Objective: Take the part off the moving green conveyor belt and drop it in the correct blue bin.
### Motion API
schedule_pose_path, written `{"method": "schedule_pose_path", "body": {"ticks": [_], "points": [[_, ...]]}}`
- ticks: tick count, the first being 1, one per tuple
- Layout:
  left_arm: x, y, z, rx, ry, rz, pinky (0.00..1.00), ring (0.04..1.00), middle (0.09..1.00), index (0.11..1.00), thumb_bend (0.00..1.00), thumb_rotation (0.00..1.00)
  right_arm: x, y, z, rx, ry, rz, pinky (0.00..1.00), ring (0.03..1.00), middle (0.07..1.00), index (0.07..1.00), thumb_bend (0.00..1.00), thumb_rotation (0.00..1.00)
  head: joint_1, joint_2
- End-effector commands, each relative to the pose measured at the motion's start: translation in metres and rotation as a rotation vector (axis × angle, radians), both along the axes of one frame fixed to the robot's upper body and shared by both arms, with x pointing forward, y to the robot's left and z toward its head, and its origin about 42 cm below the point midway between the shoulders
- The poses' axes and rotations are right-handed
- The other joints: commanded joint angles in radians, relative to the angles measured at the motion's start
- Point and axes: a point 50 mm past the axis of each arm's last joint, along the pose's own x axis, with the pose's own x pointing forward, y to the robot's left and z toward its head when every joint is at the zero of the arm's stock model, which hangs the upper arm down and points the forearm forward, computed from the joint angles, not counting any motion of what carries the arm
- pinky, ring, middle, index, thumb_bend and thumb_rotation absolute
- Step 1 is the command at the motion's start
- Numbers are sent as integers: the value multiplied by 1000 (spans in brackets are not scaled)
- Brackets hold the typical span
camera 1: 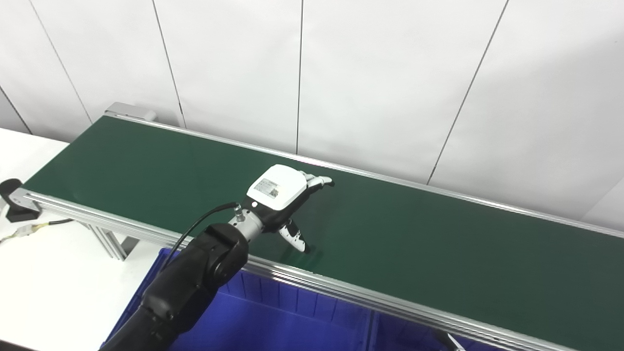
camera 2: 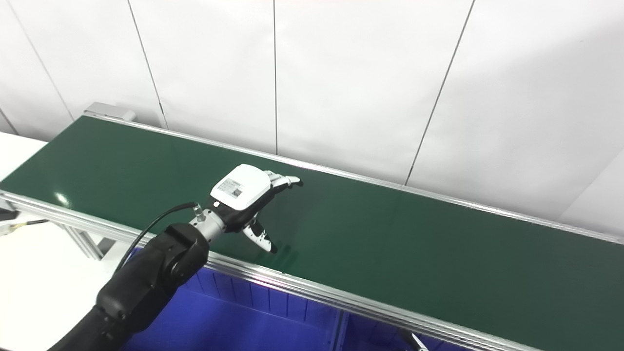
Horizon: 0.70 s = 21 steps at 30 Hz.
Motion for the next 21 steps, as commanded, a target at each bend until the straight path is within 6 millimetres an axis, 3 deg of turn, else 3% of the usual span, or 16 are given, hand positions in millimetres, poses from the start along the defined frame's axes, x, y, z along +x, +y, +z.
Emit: {"method": "schedule_pose_path", "body": {"ticks": [1, 9, 21], "points": [[12, -6, 23, 10, -54, 31, 635, 764, 798, 836, 1000, 206, 3, -1, 9, 11, -75, 5, 734, 803, 901, 874, 1000, 471, 0, 1], [18, -13, 18, 4, -10, 127, 614, 761, 807, 831, 989, 169, 2, 0, 8, 3, -70, 6, 737, 804, 899, 876, 1000, 473, -7, -10], [30, -15, 24, 50, 61, 153, 622, 770, 825, 839, 980, 190, 1, 4, 9, 13, -75, 2, 727, 804, 893, 869, 1000, 470, -20, 0]]}}
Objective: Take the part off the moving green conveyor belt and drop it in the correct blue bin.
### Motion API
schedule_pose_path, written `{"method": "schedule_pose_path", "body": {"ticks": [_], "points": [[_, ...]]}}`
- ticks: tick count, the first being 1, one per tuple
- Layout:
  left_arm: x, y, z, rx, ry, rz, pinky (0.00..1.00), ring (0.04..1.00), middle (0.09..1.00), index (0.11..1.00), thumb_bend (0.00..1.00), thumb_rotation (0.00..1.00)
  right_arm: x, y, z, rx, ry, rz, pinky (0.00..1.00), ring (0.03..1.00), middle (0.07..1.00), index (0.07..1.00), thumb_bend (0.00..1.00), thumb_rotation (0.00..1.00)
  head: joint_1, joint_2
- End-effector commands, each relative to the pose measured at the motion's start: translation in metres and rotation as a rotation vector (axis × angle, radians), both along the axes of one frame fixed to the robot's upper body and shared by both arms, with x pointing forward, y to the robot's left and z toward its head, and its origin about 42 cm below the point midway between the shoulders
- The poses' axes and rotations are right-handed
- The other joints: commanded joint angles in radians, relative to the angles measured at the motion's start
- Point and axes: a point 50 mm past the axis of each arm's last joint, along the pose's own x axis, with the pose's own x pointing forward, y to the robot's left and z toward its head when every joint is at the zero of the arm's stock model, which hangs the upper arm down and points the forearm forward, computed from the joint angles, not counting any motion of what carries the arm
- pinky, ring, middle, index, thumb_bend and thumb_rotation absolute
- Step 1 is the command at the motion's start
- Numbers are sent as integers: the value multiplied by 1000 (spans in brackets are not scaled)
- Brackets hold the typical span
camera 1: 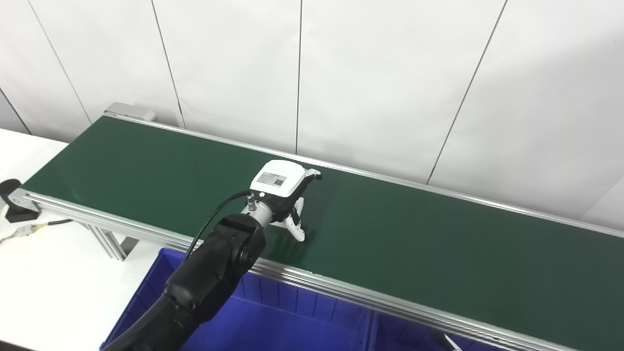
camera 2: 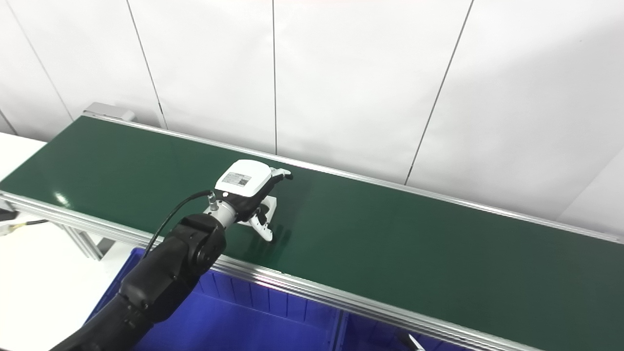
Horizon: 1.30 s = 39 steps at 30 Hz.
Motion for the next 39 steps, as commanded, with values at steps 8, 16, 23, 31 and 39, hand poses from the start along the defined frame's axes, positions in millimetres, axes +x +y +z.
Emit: {"method": "schedule_pose_path", "body": {"ticks": [8, 16, 23, 31, 39], "points": [[20, -5, 25, 33, -21, 18, 640, 776, 826, 841, 1000, 181, 0, 1, 10, 16, -75, 0, 724, 799, 891, 865, 1000, 479, -3, 8], [35, -12, 24, 81, 14, 12, 650, 791, 839, 833, 1000, 183, -1, 3, 11, 10, -82, -4, 719, 796, 887, 866, 1000, 488, -13, 14], [47, -26, 11, 134, 30, -3, 635, 784, 838, 832, 1000, 199, -1, 6, 11, 10, -86, -2, 717, 797, 884, 868, 1000, 485, -23, 13], [53, -43, 1, 152, 46, -33, 637, 795, 854, 842, 1000, 231, -2, 11, 11, 9, -90, -5, 719, 796, 884, 866, 1000, 482, -36, 20], [49, -70, -16, 173, 79, -89, 614, 776, 840, 831, 1000, 222, -2, 16, 9, 22, -87, -7, 721, 801, 884, 863, 1000, 479, -44, 22]]}}
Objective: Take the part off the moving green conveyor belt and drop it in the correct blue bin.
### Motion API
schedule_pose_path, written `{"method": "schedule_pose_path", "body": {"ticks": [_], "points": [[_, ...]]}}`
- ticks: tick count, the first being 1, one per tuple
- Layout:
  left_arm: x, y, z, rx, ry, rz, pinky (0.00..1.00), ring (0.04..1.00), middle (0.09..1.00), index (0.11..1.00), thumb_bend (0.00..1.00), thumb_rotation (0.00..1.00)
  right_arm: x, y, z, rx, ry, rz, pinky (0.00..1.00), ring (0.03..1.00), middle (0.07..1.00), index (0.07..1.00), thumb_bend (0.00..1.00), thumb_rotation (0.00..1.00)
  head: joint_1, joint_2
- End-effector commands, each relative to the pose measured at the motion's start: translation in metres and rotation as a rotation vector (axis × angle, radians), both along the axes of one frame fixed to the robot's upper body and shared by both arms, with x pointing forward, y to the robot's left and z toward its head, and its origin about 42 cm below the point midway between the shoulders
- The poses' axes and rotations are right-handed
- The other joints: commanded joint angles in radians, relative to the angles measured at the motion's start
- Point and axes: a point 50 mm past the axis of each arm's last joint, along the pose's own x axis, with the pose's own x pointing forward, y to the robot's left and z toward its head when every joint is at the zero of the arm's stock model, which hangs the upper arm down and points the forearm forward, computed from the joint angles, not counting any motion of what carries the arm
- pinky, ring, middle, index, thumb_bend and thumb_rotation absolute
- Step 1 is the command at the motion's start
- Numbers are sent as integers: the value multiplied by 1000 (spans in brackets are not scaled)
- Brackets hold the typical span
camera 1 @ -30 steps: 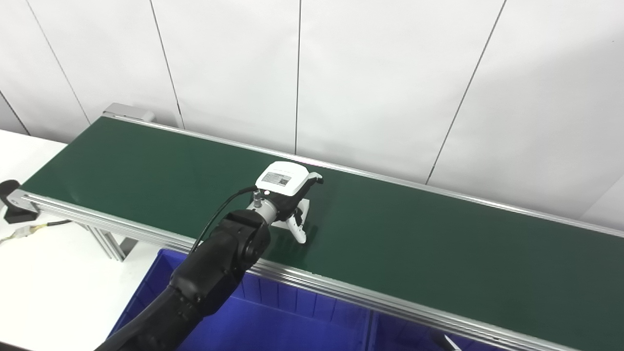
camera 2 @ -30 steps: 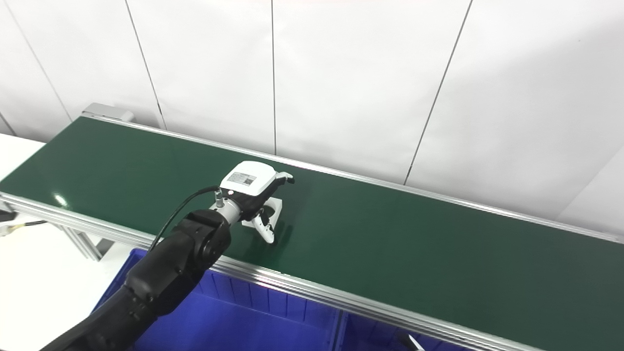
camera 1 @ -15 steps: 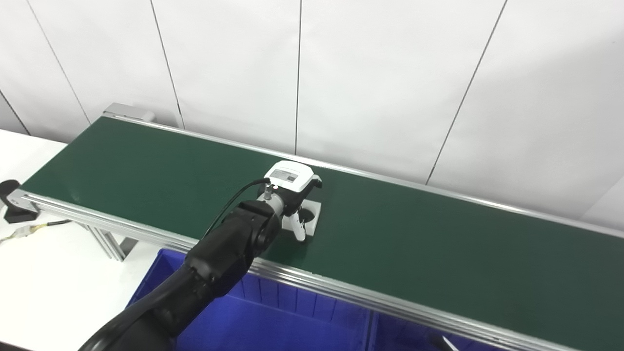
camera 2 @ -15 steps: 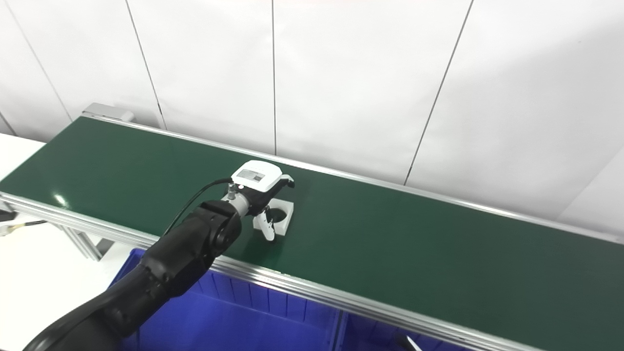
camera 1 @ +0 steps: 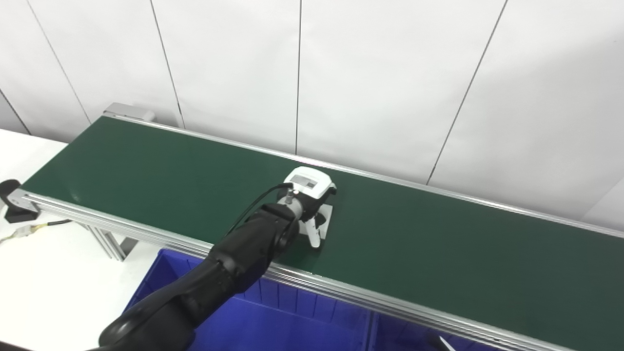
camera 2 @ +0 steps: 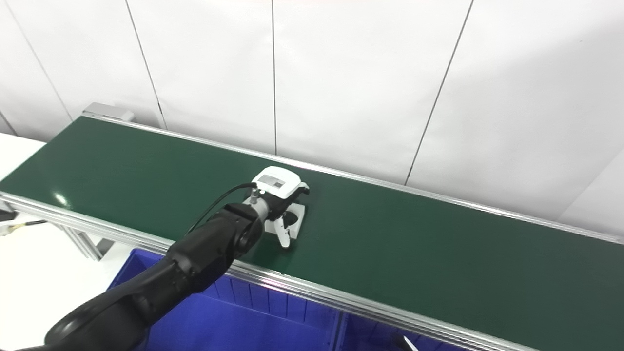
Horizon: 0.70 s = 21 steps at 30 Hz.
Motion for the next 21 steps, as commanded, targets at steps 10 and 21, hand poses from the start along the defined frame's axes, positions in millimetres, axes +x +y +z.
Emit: {"method": "schedule_pose_path", "body": {"ticks": [10, 21], "points": [[-1, -25, 6, -63, -94, -73, 519, 639, 727, 731, 981, 55, 5, 5, 12, 25, -89, 3, 719, 803, 883, 862, 1000, 484, -4, 3], [2, -30, 16, -98, -94, -60, 212, 371, 448, 534, 498, 0, 7, 4, 12, 18, -92, 4, 717, 800, 879, 865, 1000, 485, -3, 3]]}}
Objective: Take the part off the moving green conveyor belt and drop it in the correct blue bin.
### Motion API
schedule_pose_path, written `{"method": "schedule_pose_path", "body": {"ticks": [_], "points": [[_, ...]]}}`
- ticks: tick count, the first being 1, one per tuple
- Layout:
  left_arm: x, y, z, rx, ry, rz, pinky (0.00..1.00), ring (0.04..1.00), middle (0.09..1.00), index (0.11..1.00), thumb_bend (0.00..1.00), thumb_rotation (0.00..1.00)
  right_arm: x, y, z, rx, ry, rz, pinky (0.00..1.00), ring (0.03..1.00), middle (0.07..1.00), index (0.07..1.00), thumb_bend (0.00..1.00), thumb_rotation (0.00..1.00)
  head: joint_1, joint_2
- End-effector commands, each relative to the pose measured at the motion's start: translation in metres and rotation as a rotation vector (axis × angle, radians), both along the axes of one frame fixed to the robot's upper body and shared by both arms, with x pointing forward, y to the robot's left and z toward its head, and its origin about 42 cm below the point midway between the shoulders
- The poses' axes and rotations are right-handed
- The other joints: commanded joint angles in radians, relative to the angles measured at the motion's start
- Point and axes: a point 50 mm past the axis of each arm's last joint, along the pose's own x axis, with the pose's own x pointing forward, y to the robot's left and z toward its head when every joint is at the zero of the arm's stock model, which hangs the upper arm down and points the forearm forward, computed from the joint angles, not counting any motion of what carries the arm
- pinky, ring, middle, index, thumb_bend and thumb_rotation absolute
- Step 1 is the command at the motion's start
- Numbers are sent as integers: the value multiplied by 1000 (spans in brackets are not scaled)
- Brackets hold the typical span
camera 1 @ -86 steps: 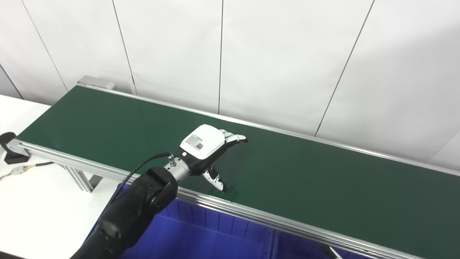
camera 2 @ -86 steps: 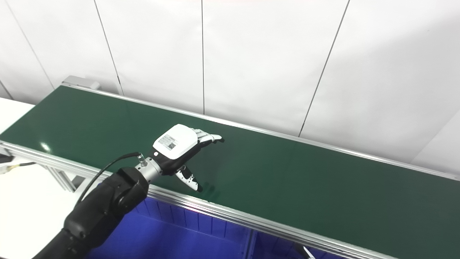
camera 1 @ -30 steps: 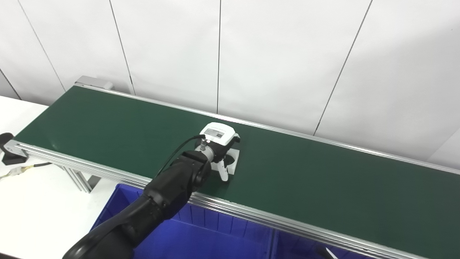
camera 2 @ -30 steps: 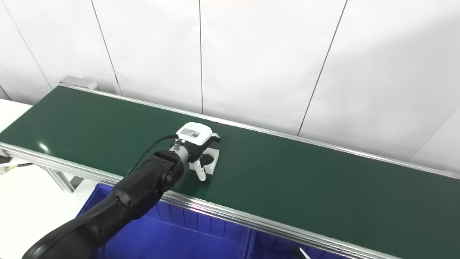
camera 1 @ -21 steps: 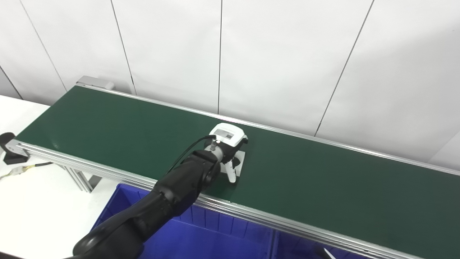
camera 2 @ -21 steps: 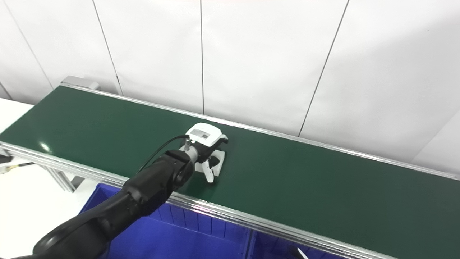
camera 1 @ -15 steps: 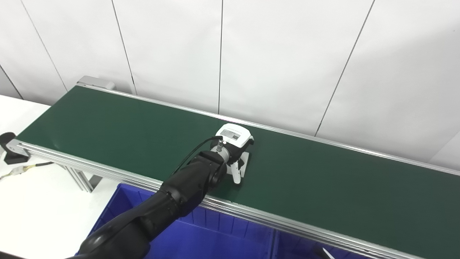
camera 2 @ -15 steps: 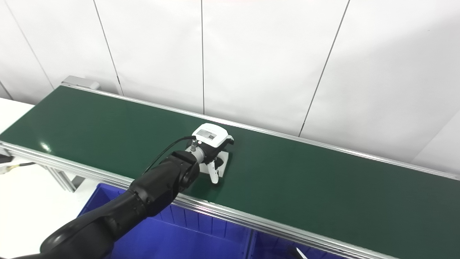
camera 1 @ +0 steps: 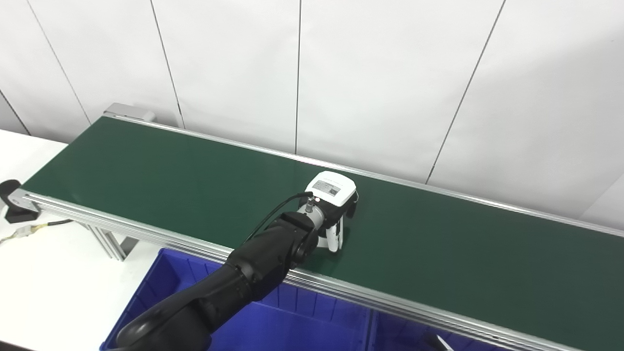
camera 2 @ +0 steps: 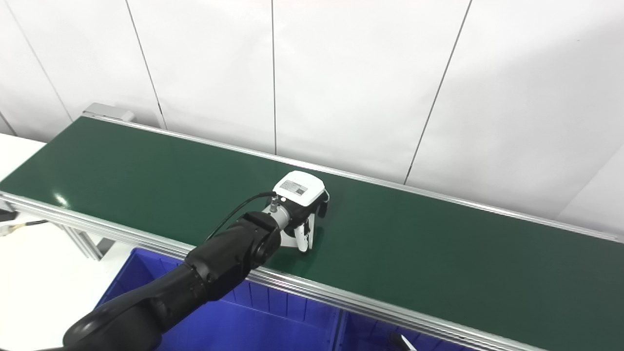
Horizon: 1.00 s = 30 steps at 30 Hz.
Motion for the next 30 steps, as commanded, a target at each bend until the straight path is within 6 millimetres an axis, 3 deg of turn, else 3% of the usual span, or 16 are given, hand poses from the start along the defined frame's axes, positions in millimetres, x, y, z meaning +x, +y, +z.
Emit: {"method": "schedule_pose_path", "body": {"ticks": [1, 5, 8, 17, 23, 30], "points": [[9, -5, 23, -11, -48, 5, 213, 369, 448, 536, 496, 0, 5, 1, 11, 22, -81, 7, 716, 800, 880, 865, 1000, 484, 2, 1], [9, -7, 28, -9, -49, 0, 188, 365, 444, 534, 496, 0, 5, 1, 11, 20, -84, 6, 714, 798, 881, 864, 1000, 483, 2, 1], [9, -8, 34, -12, -48, -13, 200, 405, 499, 497, 501, 0, 6, 2, 12, 15, -88, 6, 712, 796, 877, 864, 1000, 488, 3, 1], [8, -9, 51, 1, -71, -39, 256, 413, 506, 492, 502, 0, 6, 3, 12, 21, -89, 12, 717, 801, 885, 864, 1000, 485, 4, 1], [-5, -12, 85, -14, -92, -55, 223, 382, 466, 523, 498, 0, 7, 3, 11, 24, -86, 14, 720, 803, 886, 869, 1000, 484, 10, 3], [-27, -12, 121, -15, -119, -77, 308, 379, 465, 545, 497, 0, 7, 1, 11, 18, -85, 15, 724, 803, 886, 875, 1000, 493, 16, 7]]}}
